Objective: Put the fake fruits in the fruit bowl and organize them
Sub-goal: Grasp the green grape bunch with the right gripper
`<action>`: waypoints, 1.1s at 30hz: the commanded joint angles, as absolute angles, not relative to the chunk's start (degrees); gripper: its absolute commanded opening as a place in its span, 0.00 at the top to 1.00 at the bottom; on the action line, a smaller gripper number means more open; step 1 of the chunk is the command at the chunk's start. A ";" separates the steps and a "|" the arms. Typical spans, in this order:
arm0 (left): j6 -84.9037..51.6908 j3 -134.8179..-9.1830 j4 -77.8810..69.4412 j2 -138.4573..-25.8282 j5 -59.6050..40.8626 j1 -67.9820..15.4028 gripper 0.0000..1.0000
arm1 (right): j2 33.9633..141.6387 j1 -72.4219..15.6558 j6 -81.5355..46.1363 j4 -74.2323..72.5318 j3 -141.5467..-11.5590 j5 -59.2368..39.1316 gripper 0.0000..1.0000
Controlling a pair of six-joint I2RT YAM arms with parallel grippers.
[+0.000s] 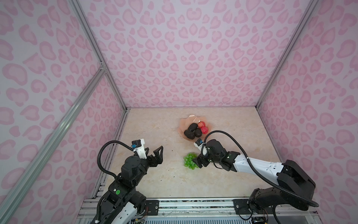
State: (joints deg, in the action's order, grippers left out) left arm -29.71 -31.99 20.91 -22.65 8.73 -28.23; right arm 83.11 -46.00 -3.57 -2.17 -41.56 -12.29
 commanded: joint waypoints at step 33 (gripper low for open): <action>-30.41 -32.26 22.04 -17.82 8.73 -28.21 0.06 | 87.04 -47.11 -7.98 -15.18 -43.79 -16.25 0.76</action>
